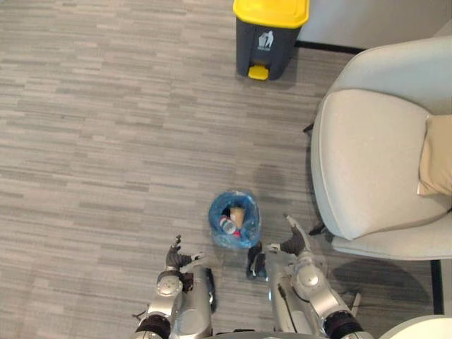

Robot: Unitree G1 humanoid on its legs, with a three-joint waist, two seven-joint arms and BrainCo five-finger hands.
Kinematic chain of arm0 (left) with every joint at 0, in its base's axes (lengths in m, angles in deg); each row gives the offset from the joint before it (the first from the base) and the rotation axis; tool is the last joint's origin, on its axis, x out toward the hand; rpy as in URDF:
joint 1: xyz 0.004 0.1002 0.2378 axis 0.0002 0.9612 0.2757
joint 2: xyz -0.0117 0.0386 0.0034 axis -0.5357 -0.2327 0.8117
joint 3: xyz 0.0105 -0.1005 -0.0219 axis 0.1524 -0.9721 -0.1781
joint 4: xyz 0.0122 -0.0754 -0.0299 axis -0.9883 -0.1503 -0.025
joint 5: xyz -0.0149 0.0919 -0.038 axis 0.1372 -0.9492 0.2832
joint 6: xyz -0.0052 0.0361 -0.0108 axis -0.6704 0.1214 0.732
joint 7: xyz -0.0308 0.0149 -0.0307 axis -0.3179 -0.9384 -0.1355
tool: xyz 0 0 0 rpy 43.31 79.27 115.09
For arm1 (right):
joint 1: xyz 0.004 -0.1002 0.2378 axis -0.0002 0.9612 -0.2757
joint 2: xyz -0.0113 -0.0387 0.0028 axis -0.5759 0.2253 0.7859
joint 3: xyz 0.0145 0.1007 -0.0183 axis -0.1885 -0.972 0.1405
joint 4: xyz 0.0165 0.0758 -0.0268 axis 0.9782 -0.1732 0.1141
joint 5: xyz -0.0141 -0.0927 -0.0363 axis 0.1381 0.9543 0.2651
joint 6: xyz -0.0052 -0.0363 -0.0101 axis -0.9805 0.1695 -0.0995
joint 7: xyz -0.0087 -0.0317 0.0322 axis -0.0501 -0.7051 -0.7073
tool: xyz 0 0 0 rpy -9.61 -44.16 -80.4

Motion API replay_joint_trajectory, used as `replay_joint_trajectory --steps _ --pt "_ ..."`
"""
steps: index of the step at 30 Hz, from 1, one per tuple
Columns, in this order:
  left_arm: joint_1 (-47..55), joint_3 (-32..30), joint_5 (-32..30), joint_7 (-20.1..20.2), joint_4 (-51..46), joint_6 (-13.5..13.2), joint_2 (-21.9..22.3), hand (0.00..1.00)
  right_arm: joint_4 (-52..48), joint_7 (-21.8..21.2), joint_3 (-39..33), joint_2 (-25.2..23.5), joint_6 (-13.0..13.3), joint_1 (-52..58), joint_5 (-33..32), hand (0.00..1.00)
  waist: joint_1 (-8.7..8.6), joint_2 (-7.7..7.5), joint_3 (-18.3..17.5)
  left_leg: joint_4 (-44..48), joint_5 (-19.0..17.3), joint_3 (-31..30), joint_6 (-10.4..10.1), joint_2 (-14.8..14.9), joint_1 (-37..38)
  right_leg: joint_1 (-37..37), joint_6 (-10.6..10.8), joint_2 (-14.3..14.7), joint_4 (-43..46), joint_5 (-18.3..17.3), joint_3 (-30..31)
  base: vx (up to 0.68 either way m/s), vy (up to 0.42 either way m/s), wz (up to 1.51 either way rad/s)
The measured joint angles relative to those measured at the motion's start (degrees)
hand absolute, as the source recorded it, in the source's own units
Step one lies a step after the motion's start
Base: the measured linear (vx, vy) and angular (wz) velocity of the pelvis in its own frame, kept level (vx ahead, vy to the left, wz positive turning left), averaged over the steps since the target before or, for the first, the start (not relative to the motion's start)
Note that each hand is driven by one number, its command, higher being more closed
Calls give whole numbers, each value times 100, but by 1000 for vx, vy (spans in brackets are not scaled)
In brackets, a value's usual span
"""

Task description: Gather rubbish on tea table into small bin, then transfer packed bag to large trash can.

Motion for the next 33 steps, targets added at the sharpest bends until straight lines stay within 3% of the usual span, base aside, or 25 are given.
replay_joint_trajectory --steps 2,6,11,13,15,18,19,25,33 --pt "-261 19 13 -16 -41 -78 -6 0 28 46 246 -3 -15 -541 264 0 8 72 172 394 -448 9 83 83 -504 -586 5 -8 453 -142 7 -240 -18 -5" --pt "-724 8 144 -99 -121 -101 -5 0 33 56 624 87 -42 -1461 598 0 27 107 421 1294 -682 45 260 242 -1580 -1613 79 -33 1089 -210 64 -279 -10 -15" --pt "-1438 -110 485 -298 -607 -169 -4 0 -49 90 964 248 -128 -2760 800 0 67 116 829 2153 -775 83 369 414 -3220 -3218 84 -137 1685 -205 49 -286 -23 -20" --pt "-1738 -193 648 -390 -791 -247 -12 0 -47 144 1140 463 -250 -3157 801 0 165 127 880 2396 -745 47 384 474 -3827 -3790 75 -214 1848 -130 -47 -141 -22 -14" --pt "-1769 -199 783 -404 -969 -303 -22 0 -46 167 1196 575 -320 -3345 797 0 163 131 880 2610 -729 -8 351 476 -4121 -4070 -64 -274 2044 7 -85 -79 -8 7" --pt "-1847 -198 897 -407 -1238 -426 -56 0 -14 187 1246 769 -339 -3787 792 0 173 146 887 2789 -727 -69 346 470 -4537 -4466 -84 -333 2225 0 -119 -67 -9 7" --pt "-1913 -193 961 -407 -1278 -473 -65 0 97 194 1288 817 -346 -3958 792 100 175 161 886 2856 -720 -123 334 463 -4716 -4604 -91 -352 2273 5 -151 -88 7 6" --pt "-2150 -153 1128 -407 -1421 -550 -117 0 974 133 1423 849 -467 -4314 795 100 327 163 886 2901 -652 -169 333 349 -5165 -5032 -86 -507 2396 4 -172 -68 11 12" --pt "-2164 -145 1127 -406 -1404 -586 -152 0 1137 125 1557 893 -455 -4331 740 100 326 162 885 2834 -608 -187 333 304 -5201 -5066 -87 -535 2369 4 -178 -66 17 3"
